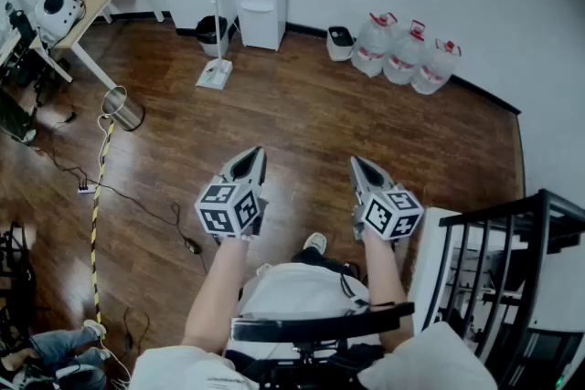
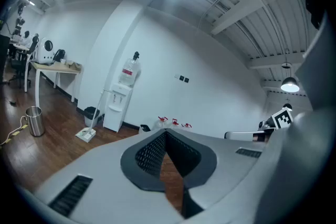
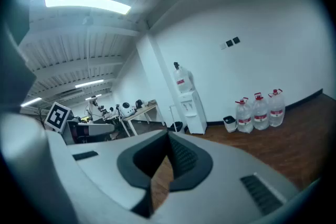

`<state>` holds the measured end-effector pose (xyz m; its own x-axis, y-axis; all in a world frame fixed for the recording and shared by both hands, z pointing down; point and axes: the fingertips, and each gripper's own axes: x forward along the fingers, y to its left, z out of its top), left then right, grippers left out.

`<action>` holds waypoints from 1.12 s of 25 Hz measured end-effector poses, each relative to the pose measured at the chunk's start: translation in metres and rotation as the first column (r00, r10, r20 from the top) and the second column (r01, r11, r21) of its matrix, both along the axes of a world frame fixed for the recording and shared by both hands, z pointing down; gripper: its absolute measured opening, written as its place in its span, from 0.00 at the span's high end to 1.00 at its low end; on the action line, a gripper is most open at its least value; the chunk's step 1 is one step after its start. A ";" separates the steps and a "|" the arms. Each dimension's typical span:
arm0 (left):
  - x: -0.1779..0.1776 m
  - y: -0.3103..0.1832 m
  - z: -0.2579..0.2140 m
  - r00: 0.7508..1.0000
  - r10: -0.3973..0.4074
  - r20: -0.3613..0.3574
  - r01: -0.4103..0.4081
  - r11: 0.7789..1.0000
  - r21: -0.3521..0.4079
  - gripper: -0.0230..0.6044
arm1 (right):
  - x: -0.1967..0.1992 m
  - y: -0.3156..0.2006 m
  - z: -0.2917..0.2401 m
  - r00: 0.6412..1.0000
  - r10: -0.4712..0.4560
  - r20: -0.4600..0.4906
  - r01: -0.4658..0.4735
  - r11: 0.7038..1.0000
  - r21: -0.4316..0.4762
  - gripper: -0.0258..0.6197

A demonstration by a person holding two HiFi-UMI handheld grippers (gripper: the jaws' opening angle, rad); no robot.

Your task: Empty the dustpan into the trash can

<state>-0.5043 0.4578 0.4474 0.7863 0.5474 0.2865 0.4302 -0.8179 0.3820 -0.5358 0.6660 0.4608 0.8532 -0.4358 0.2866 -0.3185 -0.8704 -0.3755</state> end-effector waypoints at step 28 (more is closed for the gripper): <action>0.094 -0.014 0.042 0.972 -0.223 0.079 0.221 0.975 0.029 0.97 | 0.141 -0.004 0.027 0.977 -0.212 -0.030 0.213 0.972 0.099 0.94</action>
